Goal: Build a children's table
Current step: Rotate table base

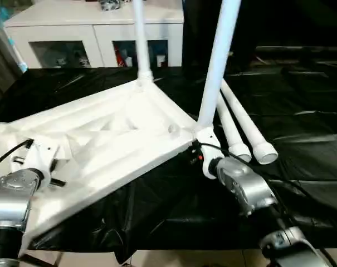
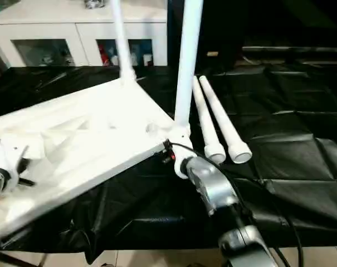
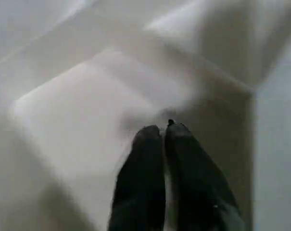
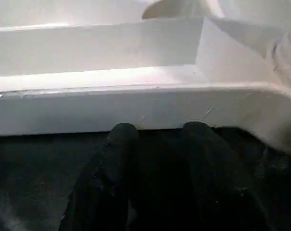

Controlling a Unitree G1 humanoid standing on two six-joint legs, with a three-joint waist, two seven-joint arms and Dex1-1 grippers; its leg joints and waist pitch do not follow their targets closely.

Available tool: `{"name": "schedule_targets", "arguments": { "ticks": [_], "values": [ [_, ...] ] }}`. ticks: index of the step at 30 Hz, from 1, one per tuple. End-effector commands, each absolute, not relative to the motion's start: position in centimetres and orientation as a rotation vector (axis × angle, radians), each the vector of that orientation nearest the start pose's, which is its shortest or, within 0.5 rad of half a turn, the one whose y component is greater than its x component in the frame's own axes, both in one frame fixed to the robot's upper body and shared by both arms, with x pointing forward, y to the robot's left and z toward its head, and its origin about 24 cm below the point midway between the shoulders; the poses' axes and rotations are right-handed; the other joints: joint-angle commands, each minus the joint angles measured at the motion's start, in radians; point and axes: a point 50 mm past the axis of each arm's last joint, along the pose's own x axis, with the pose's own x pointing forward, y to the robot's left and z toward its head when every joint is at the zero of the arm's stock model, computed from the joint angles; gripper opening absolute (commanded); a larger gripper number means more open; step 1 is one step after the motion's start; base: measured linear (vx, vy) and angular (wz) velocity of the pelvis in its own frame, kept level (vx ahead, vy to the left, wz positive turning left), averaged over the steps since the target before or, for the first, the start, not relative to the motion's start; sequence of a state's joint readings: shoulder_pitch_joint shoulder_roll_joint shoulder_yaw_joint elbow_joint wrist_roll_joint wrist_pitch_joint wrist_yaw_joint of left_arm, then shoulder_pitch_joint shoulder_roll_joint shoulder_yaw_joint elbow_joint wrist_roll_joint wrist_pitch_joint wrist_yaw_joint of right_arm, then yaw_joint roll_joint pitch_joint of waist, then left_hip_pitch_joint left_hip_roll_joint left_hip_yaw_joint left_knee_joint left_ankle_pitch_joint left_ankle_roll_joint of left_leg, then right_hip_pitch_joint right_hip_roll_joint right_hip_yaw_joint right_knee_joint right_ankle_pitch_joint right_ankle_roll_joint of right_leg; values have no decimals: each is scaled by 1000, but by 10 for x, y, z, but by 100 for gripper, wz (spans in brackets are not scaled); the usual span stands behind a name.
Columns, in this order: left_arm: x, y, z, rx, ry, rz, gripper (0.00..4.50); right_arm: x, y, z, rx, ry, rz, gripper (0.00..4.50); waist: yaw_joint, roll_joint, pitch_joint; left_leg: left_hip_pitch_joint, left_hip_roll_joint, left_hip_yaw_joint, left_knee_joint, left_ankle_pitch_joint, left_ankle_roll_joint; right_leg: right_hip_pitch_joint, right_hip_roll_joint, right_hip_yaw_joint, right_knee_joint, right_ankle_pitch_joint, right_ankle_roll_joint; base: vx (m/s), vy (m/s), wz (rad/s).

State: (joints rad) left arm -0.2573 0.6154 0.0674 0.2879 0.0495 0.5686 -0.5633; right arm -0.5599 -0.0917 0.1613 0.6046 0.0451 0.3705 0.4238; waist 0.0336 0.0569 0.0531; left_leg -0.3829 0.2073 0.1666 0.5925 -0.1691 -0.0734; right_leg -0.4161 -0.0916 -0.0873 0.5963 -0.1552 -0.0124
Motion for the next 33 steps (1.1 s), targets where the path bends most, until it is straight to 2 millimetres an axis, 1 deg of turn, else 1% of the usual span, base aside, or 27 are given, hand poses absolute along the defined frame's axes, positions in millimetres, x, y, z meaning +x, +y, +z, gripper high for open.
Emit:
{"name": "schedule_targets", "arguments": {
  "ticks": [1,2,3,4,5,6,8,9,10,12,13,15,17,19,20,22,23,24,25,26,27,28,29,30,31,32,33],
  "values": [
    [275,275,49,358,706,-398,1,337,-84,27,-115,459,619,142,4,12,-70,20,12,-4,-77,-327,-18,45,-46,43,-62,-249,-209,0,0,0],
    [274,270,51,353,696,-464,1,338,-83,27,-118,460,618,135,0,12,-70,18,12,-3,-77,-318,-16,48,-43,43,-59,-229,-217,0,0,0],
    [274,266,53,348,690,-507,0,339,-83,27,-119,461,618,128,2,12,-71,19,11,-3,-75,-308,-14,49,-44,43,-58,-218,-219,0,0,0],
    [272,261,55,343,695,-575,0,340,-82,27,-123,462,618,128,2,5,-72,18,11,0,-74,-286,-8,50,-44,44,-56,-193,-228,0,0,0],
    [270,256,57,335,701,-640,0,341,-81,27,-128,462,619,102,3,9,-72,18,11,1,-74,-270,-4,51,-42,44,-52,-174,-236,0,0,0],
    [267,251,59,325,700,-698,0,342,-81,27,-132,462,620,102,4,7,-73,18,12,1,-73,-257,-3,52,-43,43,-48,-164,-242,0,0,0],
    [257,234,65,281,714,-915,0,344,-77,28,-141,460,634,92,4,6,-72,19,12,1,-74,-258,-2,53,-44,43,-47,-173,-243,0,0,0],
    [256,232,66,276,717,-934,0,344,-77,28,-142,459,636,69,3,7,-70,20,12,3,-76,-270,-4,51,-42,44,-51,-186,-243,0,0,0],
    [255,229,66,269,720,-960,0,345,-77,28,-144,458,640,69,1,2,-69,20,13,3,-76,-273,-4,51,-41,44,-50,-188,-242,0,0,0],
    [255,218,70,241,708,-1054,0,346,-75,28,-150,454,649,56,1,4,-67,24,11,5,-77,-300,-13,49,-41,45,-53,-223,-237,0,0,0],
    [256,214,71,233,704,-1080,0,346,-74,28,-149,451,657,56,0,-2,-67,22,11,6,-76,-299,-15,51,-41,47,-53,-231,-234,0,0,0],
    [258,205,72,224,700,-1145,0,346,-72,28,-150,447,677,21,1,-1,-67,21,10,5,-75,-290,-14,52,-42,48,-53,-234,-230,0,0,0],
    [260,197,73,221,690,-1185,0,345,-69,27,-148,442,699,15,1,-3,-67,22,9,7,-74,-287,-13,53,-42,49,-54,-241,-226,0,0,0],
    [269,187,74,215,639,-1182,0,343,-67,27,-148,440,714,5,0,-5,-66,22,8,7,-73,-286,-15,54,-41,49,-55,-259,-218,0,0,0],
    [281,182,75,241,585,-1137,0,343,-65,26,-153,438,717,5,0,-6,-65,20,7,6,-74,-285,-15,55,-40,49,-57,-273,-212,0,0,0],
    [296,180,74,289,538,-1052,0,344,-65,26,-159,435,716,5,1,-7,-66,24,4,7,-72,-306,-20,53,-38,50,-63,-310,-193,0,0,0],
    [304,181,74,304,518,-996,0,344,-65,26,-158,431,715,5,2,-9,-65,26,4,7,-71,-315,-21,50,-39,51,-66,-325,-189,0,0,0],
    [321,185,75,337,488,-866,0,345,-66,28,-155,419,707,5,-3,-6,-63,22,0,5,-72,-339,-25,53,-35,49,-70,-364,-167,0,0,0],
    [323,185,75,340,486,-852,0,346,-66,28,-155,417,706,5,-2,-7,-62,27,0,5,-71,-352,-28,49,-34,49,-72,-380,-159,0,0,0],
    [330,189,75,366,481,-789,0,347,-67,30,-155,405,702,5,-1,-8,-64,27,1,3,-71,-358,-29,50,-36,50,-72,-395,-152,0,0,0],
    [331,190,76,375,481,-777,0,347,-67,30,-156,401,702,5,-2,-2,-64,21,-1,0,-72,-354,-30,55,-38,49,-69,-400,-146,0,0,0],
    [335,193,76,387,480,-738,0,348,-68,32,-155,391,698,5,-8,-8,-63,10,-1,-5,-76,-344,-31,63,-38,45,-69,-417,-132,0,0,0],
    [340,198,77,402,479,-672,0,349,-70,34,-152,377,684,5,-6,-4,-65,18,-1,-5,-73,-349,-31,57,-38,45,-73,-437,-124,0,0,0],
    [345,202,77,410,473,-622,0,351,-72,36,-148,367,671,5,-6,-5,-67,22,-1,-3,-70,-346,-28,52,-39,48,-76,-428,-128,0,0,0],
    [349,206,77,416,467,-563,0,352,-74,39,-145,353,648,5,-5,-6,-68,24,-1,-1,-68,-338,-25,50,-35,50,-73,-399,-144,0,0,0],
    [352,210,76,421,460,-517,0,354,-77,40,-141,342,626,5,-2,-5,-69,22,1,-2,-69,-322,-24,53,-36,50,-68,-362,-158,0,0,0],
    [356,216,74,431,456,-454,0,357,-80,44,-128,323,593,5,-5,-5,-68,17,-1,-1,-69,-316,-21,54,-33,49,-69,-350,-161,0,0,0]
  ]
}}
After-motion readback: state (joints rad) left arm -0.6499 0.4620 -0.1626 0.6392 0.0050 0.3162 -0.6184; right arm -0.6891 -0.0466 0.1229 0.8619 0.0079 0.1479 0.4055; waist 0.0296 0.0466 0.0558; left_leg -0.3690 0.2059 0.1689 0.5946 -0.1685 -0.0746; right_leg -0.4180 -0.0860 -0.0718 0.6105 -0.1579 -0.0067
